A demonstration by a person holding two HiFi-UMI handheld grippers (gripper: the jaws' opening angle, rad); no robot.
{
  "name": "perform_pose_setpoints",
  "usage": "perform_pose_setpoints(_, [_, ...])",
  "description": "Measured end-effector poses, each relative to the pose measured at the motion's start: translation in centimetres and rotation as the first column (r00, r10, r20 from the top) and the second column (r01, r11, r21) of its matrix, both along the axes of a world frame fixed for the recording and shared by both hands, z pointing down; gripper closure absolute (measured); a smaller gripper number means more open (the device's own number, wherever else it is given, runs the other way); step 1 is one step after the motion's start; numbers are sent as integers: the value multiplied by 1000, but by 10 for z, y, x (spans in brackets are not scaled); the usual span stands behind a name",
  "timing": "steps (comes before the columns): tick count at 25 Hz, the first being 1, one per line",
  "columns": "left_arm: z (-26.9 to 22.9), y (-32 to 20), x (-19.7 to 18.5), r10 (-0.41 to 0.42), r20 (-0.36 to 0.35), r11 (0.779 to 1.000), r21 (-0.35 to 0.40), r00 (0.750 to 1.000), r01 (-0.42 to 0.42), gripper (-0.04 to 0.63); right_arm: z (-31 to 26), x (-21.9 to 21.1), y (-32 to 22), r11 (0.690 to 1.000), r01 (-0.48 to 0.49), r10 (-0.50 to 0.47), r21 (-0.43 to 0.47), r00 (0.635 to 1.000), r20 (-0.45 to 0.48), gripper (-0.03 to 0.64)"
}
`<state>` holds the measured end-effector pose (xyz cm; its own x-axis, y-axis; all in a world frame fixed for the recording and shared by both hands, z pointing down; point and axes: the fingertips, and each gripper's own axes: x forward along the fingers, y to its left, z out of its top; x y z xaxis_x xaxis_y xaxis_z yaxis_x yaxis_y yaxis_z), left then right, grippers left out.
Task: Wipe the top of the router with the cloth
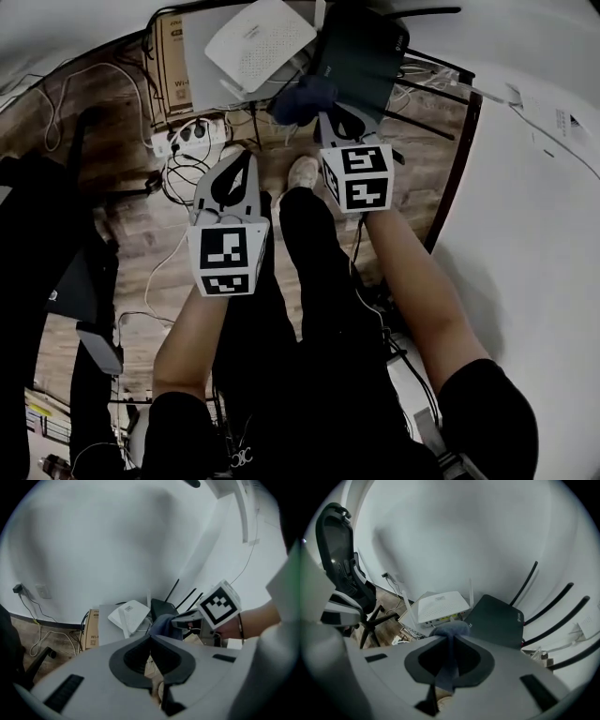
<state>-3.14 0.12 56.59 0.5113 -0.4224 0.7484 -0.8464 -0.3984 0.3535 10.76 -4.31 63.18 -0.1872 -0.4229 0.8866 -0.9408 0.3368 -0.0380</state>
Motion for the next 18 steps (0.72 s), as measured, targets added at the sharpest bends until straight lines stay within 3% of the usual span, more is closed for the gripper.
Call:
perform_pose_setpoints(5, [12,12,-3,54,25,998,-29,998,-53,592,26,8,-1,997,-73,72,-24,997,-19,595])
perform_pose_setpoints(9, [16,13,-4,67,32,997,-42,997,-66,592,33,3,-3,996,-86,85,-18,996,-37,595])
perform_pose_setpoints(11, [17,12,-2,69,29,997,-38,997,-68,592,36,1,-6,997,-70,67,-34,994,-88,595])
perform_pose_setpoints(15, [17,6,4,73,18,997,-28,997,-72,592,45,-4,-8,981,84,-133,-177,949,-285,595])
perform_pose_setpoints(18, [15,1,6,55,3,998,-27,998,-55,592,54,-7,-9,923,191,-301,-333,898,-320,595])
